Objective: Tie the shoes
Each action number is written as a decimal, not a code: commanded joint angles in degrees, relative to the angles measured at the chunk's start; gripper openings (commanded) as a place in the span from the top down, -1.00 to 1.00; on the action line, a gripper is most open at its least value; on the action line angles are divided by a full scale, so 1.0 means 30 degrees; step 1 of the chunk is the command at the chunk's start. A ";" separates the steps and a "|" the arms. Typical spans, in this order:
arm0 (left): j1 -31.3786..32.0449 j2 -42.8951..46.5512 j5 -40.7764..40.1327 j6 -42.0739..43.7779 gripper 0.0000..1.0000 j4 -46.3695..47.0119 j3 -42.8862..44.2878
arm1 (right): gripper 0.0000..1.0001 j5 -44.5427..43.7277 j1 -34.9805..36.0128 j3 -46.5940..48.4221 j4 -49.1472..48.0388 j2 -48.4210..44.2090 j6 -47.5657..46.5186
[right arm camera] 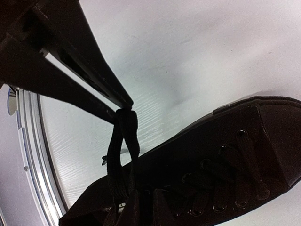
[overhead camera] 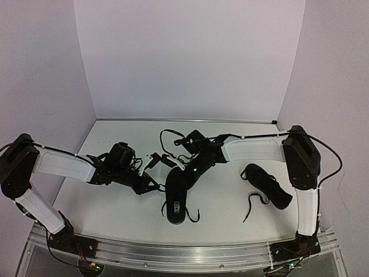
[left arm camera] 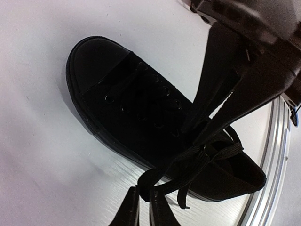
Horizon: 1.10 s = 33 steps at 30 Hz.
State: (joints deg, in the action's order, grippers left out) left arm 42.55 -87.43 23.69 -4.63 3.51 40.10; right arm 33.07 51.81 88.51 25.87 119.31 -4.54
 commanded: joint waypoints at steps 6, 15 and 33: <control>-0.0484 -0.0057 0.0291 0.0050 1.00 -0.0177 0.0664 | 0.87 -0.0747 0.0060 0.0067 0.0342 -0.1096 -0.0055; -0.0623 -0.0070 0.0098 -0.0038 1.00 -0.0598 0.0609 | 1.00 -0.0617 -0.0283 -0.0168 0.0262 -0.1701 0.0170; -0.0621 -0.0039 -0.0211 0.0019 1.00 -0.0874 0.0415 | 1.00 0.0576 -0.0740 -0.1415 -0.1161 -0.2276 0.1323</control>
State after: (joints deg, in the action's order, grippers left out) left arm 41.04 -87.55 23.84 -4.54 1.43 40.10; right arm 34.34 50.11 85.05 23.75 116.34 -1.63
